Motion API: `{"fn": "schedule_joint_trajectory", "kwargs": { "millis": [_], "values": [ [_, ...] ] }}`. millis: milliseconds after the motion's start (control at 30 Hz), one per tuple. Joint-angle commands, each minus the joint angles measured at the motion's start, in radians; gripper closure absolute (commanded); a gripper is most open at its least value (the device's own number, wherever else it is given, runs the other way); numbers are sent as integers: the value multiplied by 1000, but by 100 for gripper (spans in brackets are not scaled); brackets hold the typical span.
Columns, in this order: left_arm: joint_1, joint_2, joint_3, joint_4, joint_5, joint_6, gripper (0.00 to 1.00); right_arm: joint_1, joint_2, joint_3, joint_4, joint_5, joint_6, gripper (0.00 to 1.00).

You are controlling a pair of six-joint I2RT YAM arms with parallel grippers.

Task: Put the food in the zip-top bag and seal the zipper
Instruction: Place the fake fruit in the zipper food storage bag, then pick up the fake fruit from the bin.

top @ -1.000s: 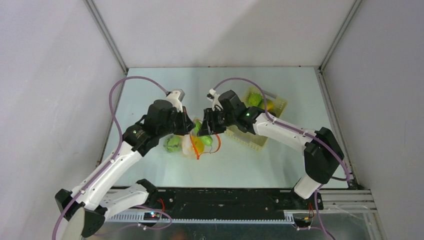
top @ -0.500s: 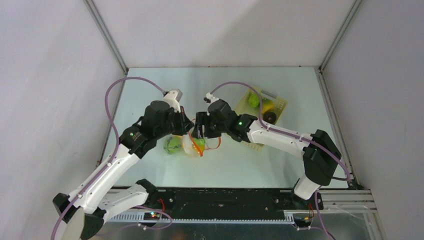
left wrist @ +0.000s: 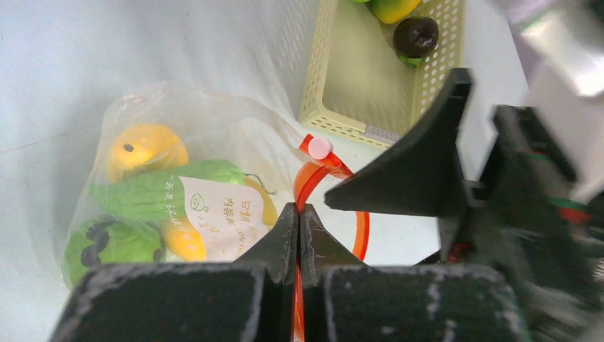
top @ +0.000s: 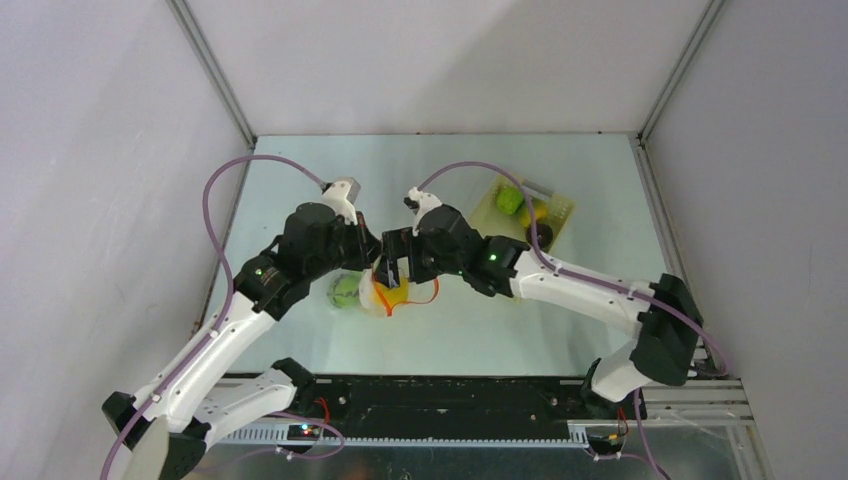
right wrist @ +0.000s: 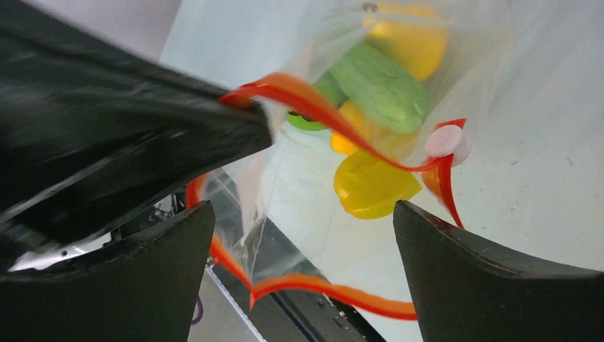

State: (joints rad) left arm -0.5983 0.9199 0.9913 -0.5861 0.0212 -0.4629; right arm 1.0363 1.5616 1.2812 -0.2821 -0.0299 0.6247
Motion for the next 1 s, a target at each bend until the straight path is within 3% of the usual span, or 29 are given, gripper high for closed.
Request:
{"fn": "schedule_joint_trajectory", "kwargs": {
  "millis": [0, 233, 333, 633, 967],
  "values": [
    [-5, -22, 4, 35, -16, -6, 100, 41, -121, 28, -21, 103, -100, 0],
    [-6, -23, 1, 34, -54, -6, 100, 44, -284, -35, -124, 366, -185, 1],
    [-5, -21, 2, 32, -64, -4, 100, -30, -355, -108, -137, 478, -216, 1],
    [-5, -7, 2, 28, -73, 0, 100, -489, -306, -155, -153, 368, -234, 1],
    [-5, 26, 12, 5, -123, 13, 100, -657, -71, -111, 104, 275, -154, 4]
  ]
}}
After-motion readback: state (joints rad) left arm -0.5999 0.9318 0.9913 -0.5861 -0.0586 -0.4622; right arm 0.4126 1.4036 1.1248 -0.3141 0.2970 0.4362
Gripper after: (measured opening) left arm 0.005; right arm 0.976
